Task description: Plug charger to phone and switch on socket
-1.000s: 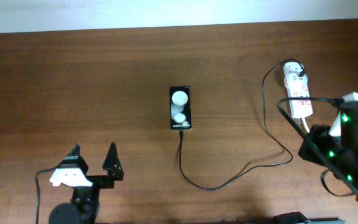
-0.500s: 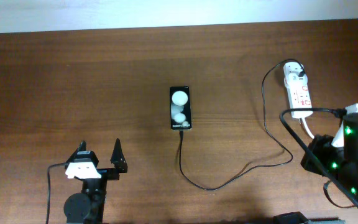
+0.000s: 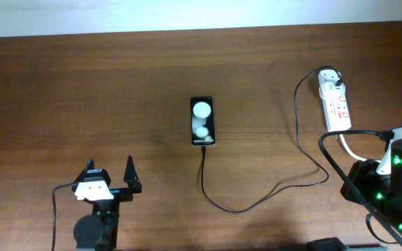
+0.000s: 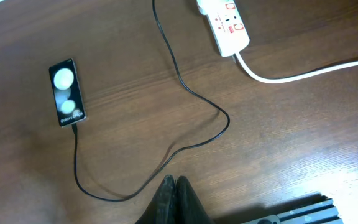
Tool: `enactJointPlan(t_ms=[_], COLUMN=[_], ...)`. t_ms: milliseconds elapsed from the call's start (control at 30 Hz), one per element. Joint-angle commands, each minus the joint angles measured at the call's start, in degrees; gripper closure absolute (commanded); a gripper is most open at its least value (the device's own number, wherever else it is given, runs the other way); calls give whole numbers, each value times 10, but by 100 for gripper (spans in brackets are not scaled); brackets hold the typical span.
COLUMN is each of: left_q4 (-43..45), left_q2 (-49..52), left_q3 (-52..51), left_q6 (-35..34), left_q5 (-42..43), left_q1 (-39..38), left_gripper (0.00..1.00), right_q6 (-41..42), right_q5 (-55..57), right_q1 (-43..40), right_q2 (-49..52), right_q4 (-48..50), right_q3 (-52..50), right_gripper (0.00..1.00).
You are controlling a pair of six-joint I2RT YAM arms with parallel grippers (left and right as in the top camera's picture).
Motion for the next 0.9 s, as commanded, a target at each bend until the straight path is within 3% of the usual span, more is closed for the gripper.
enactJointPlan(t_ms=[0,867], left_q4=[-1,-1], left_q2=[0,-3], left_q3=[-3,-3], left_q6=[11,11], left_q5=[-9,-9], left_q1=[2,2], left_gripper=[1,1], right_q6=[-6,-6], right_q5=[7,9], right_q1=[3,3], right_q2=[-3,-3], right_q4=[3,-7], right_q3=[-5,-5], right_gripper=[96,96])
